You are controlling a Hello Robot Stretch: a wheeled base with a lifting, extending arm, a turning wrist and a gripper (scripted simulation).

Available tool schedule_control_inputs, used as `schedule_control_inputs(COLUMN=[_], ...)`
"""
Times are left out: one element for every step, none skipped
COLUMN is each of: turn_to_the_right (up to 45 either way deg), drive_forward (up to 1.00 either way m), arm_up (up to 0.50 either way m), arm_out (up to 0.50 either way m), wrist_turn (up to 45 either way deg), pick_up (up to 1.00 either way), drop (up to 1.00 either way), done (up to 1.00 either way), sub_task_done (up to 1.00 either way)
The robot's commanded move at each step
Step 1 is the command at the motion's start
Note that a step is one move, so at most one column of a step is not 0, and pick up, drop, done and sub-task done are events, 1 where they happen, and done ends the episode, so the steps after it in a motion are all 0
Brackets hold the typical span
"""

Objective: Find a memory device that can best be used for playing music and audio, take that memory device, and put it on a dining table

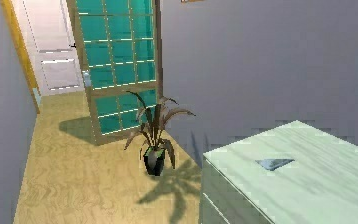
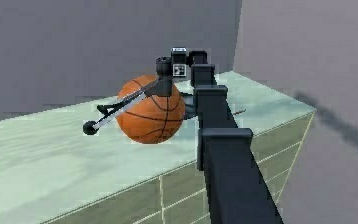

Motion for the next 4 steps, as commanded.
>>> schedule_control_inputs(turn_to_the_right=[0.0, 0.0, 0.0, 0.0], drive_forward=[0.00, 0.00, 0.00, 0.00], arm_up=[0.00, 0.00, -0.12, 0.00], arm_out=[0.00, 0.00, 0.00, 0.00], wrist_turn=[45.0, 42.0, 0.0, 0.0], pick_up=[0.00, 0.00, 0.00, 1.00], drop=[0.00, 0.00, 0.00, 0.00], done=[0.00, 0.00, 0.00, 0.00], sub_task_done=[0.00, 0.00, 0.00, 0.00])
